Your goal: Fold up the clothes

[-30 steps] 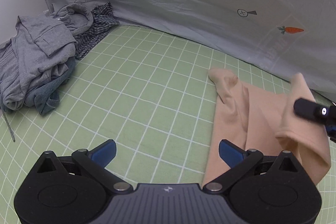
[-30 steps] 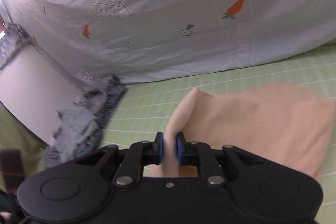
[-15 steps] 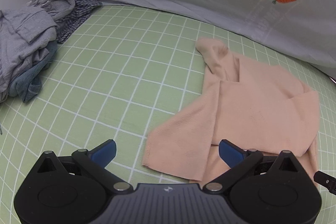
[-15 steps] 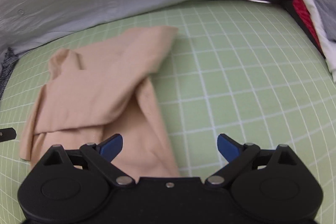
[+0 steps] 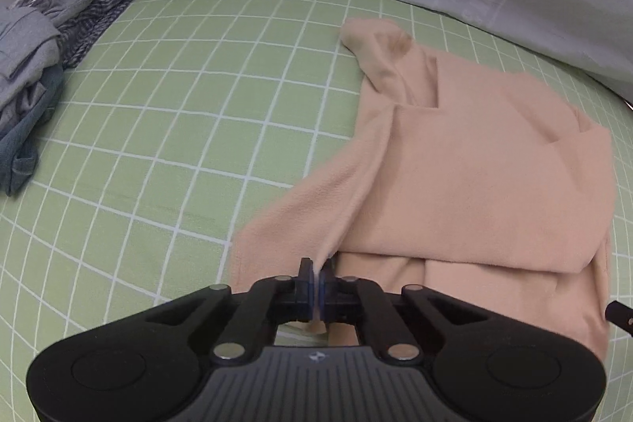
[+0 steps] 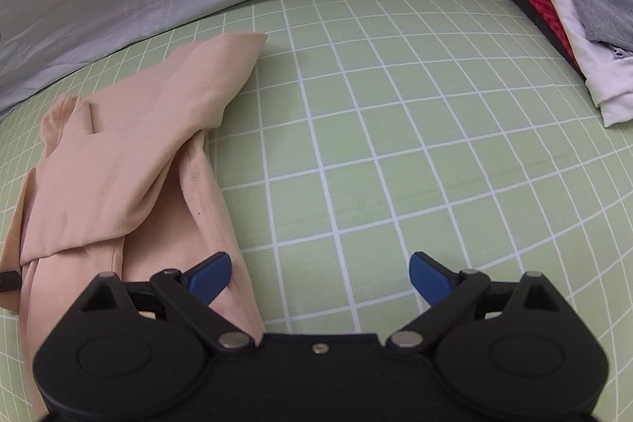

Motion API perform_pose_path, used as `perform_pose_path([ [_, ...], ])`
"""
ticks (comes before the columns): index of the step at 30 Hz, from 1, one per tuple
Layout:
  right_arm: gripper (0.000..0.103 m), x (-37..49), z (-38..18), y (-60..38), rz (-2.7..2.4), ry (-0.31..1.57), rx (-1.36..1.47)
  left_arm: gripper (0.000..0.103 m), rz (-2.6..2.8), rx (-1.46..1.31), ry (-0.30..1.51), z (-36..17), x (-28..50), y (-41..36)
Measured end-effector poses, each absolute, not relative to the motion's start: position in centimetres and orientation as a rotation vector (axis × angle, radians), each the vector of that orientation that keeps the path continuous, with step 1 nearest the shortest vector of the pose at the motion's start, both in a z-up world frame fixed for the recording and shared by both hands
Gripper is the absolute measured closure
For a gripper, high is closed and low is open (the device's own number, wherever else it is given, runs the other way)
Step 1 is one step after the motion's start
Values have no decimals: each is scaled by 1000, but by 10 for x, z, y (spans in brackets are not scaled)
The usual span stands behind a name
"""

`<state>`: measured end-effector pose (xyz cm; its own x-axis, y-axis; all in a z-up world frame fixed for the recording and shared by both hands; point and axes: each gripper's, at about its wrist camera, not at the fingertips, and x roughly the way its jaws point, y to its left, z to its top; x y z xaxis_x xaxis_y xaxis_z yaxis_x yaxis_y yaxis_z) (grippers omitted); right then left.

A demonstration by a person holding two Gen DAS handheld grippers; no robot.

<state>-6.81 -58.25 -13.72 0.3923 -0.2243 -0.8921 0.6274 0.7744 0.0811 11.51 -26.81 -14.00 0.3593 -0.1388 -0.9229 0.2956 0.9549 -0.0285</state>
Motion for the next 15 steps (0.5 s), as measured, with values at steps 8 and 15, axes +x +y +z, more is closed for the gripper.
perform_pose_path([
  [8, 6, -66, -135, -569, -532, 1032, 412, 100, -155, 81, 979, -85, 153, -219],
  [15, 6, -61, -137, -548, -499, 1039, 349, 99, 35, -33, 891, -69, 214, -160],
])
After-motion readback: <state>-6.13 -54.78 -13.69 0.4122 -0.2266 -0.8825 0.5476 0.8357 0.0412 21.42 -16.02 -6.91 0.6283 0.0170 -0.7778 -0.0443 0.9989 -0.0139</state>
